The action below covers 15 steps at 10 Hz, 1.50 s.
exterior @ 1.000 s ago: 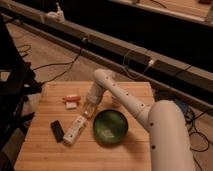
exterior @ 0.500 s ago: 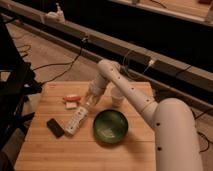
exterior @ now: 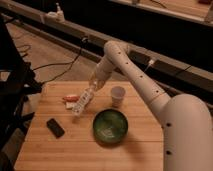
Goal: Stand the bottle upright
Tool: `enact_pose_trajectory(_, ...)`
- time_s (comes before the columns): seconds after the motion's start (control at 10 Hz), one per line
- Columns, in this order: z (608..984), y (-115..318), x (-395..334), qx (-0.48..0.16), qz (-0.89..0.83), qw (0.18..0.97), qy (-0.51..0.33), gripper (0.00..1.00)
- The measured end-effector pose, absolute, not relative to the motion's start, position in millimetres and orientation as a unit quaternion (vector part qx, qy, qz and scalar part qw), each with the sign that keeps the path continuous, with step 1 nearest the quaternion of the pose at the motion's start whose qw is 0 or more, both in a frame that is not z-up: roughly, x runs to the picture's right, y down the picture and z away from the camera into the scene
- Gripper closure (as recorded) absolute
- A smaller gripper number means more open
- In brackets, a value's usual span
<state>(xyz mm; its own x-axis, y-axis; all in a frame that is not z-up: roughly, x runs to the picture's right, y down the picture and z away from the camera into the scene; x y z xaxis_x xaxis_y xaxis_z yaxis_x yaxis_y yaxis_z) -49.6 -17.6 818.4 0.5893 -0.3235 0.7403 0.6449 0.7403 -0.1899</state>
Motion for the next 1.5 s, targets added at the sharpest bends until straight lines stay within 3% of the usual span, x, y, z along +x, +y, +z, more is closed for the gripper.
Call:
enact_pose_trajectory(1.0,820,-17,-50,-0.227,-0.281,0.862,-0.355,1.00)
enact_pose_trajectory(1.5,817,-51,2,-0.217,-0.308,0.882,-0.283,1.00)
